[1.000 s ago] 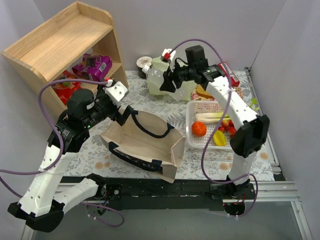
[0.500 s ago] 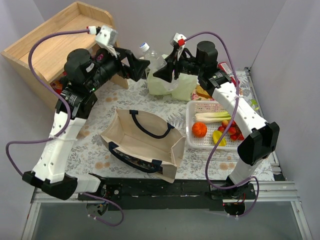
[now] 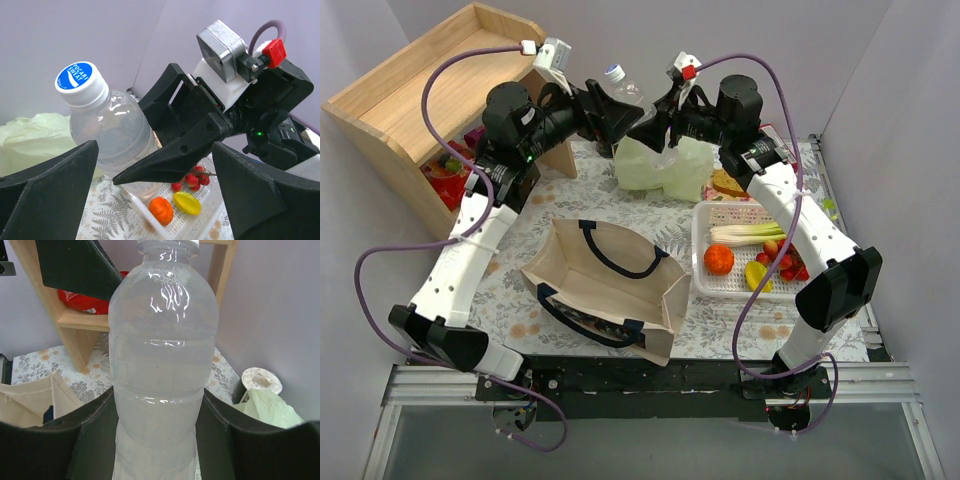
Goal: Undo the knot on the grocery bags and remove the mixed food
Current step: Pick up the bottle from the center of the board.
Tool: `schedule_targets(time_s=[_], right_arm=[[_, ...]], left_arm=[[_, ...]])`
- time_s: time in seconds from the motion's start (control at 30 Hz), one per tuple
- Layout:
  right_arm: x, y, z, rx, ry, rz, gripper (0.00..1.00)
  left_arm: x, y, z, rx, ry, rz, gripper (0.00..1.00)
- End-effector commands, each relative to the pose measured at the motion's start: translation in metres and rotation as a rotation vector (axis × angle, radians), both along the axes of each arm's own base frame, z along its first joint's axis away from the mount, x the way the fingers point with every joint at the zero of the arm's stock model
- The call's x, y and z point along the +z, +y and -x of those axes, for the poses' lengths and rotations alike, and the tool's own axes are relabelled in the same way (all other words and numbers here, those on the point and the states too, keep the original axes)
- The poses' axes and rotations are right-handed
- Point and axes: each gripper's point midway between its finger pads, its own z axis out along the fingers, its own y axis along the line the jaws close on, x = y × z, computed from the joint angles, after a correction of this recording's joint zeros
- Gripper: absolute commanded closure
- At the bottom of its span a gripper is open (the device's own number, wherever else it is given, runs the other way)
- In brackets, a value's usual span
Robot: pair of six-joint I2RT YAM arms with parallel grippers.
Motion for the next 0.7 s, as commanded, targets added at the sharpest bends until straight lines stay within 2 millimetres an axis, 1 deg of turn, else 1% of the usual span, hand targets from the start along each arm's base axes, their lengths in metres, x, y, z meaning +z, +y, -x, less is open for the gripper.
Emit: schedule_targets(time_s=[0.0,0.07,0.1,0.13,0.17,0.27,0.33,0.4,0.43,0.47,0.53,0.6,0.63,0.67], right_arm=[[0.119,-0.008,0.069,0.094,-0.314,-0.175,0.99],[0.126,-0.01,0.069,0.07,-0.347,-0.177,0.99],[0.127,-0.011,0.068,0.057,-0.345,-0.175,0.99],[0.133,-0.014,0.066,0.031,-0.354,-0.18,0.99],[0.133,-0.016,0.065,0.019,-0.359,-0.176,0.99],[0.14,-0.024,0.059,-0.053,-0.355,-0.187,0.99],[0.146,-0.028,0.057,-0.083,-0.355,-0.199,0.99],[0.15,-0.031,0.057,-0.098,-0.362,-0.209,0.99],[0.151,-0.034,0.055,-0.12,-0.367,-0.222,0.99],[0.157,-0.036,0.056,-0.127,-0.395,-0.242,0.99],[0.155,-0.035,0.054,-0.13,-0.391,-0.24,0.99],[0.157,-0.035,0.054,-0.135,-0.39,-0.241,0.99],[0.157,-0.033,0.057,-0.113,-0.396,-0.239,0.99],[0.155,-0.03,0.06,-0.087,-0.401,-0.233,0.99]], left_arm=[[0.016,-0.017,-0.008,-0.074,-0.017,0.067,0.05],[0.01,-0.017,-0.014,-0.064,0.004,0.058,0.05],[0.007,-0.013,-0.019,-0.031,0.025,0.067,0.04],[0.006,-0.01,-0.019,-0.019,0.029,0.07,0.03],[0.002,-0.007,-0.023,0.008,0.037,0.066,0.03],[-0.006,0.017,-0.046,0.2,0.052,0.044,0.03],[-0.009,0.043,-0.066,0.383,0.071,0.055,0.02],[-0.009,0.044,-0.064,0.381,0.047,0.037,0.02],[-0.006,0.038,-0.06,0.345,0.061,0.065,0.02],[-0.006,0.032,-0.055,0.305,0.061,0.063,0.02],[-0.009,0.024,-0.049,0.249,0.082,0.072,0.02],[-0.012,0.023,-0.049,0.246,0.086,0.069,0.03],[-0.013,0.021,-0.049,0.24,0.08,0.069,0.03],[-0.012,0.016,-0.045,0.197,0.075,0.068,0.05]])
